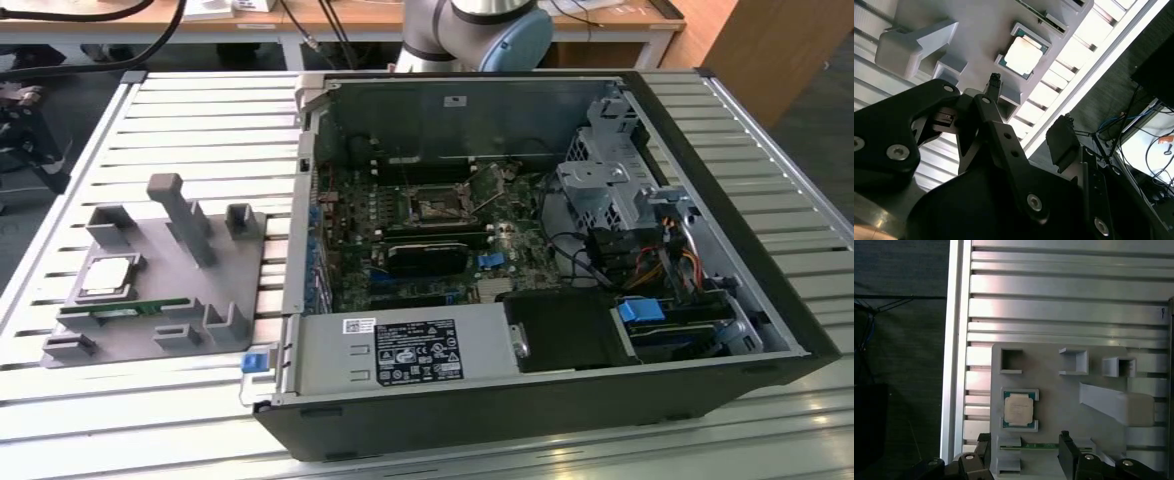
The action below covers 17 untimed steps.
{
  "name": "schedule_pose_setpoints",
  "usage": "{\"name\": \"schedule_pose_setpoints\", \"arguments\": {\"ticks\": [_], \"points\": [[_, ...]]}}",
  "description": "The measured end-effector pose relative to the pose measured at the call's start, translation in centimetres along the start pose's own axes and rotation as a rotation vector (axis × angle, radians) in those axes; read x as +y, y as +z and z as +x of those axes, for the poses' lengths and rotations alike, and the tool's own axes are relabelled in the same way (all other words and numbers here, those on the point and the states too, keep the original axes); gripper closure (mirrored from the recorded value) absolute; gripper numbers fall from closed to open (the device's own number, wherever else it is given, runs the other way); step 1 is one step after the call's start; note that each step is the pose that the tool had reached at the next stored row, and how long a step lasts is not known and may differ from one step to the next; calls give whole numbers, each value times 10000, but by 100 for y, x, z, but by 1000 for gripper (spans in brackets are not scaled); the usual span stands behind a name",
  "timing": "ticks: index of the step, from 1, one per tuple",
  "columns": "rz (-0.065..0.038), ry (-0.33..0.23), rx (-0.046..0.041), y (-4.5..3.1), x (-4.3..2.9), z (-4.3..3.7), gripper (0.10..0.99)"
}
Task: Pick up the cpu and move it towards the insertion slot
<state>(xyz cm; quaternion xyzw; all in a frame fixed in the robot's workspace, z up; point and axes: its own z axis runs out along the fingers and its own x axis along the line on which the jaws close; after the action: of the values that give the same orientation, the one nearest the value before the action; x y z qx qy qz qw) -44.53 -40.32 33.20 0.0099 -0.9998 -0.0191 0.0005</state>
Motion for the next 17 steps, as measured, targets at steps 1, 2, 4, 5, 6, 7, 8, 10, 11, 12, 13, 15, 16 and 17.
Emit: {"name": "schedule_pose_setpoints", "arguments": {"ticks": [1,2,4,5,6,7,8,10,11,12,13,15,16,17], "points": [[1,-1,0,6,0,1,439],[1,-1,0,13,-1,1,439],[2,0,2,22,-1,3,439],[2,0,2,25,-1,4,439],[2,0,1,28,-1,4,439],[1,-1,1,31,-1,4,439],[1,0,0,33,-1,5,439],[2,0,1,36,-1,5,439],[2,-1,1,38,-2,5,439],[1,0,1,40,-2,5,439],[2,-1,2,41,-2,5,439],[1,0,0,45,-2,5,439],[1,0,0,47,-2,5,439],[1,-1,0,49,-2,5,439]]}}
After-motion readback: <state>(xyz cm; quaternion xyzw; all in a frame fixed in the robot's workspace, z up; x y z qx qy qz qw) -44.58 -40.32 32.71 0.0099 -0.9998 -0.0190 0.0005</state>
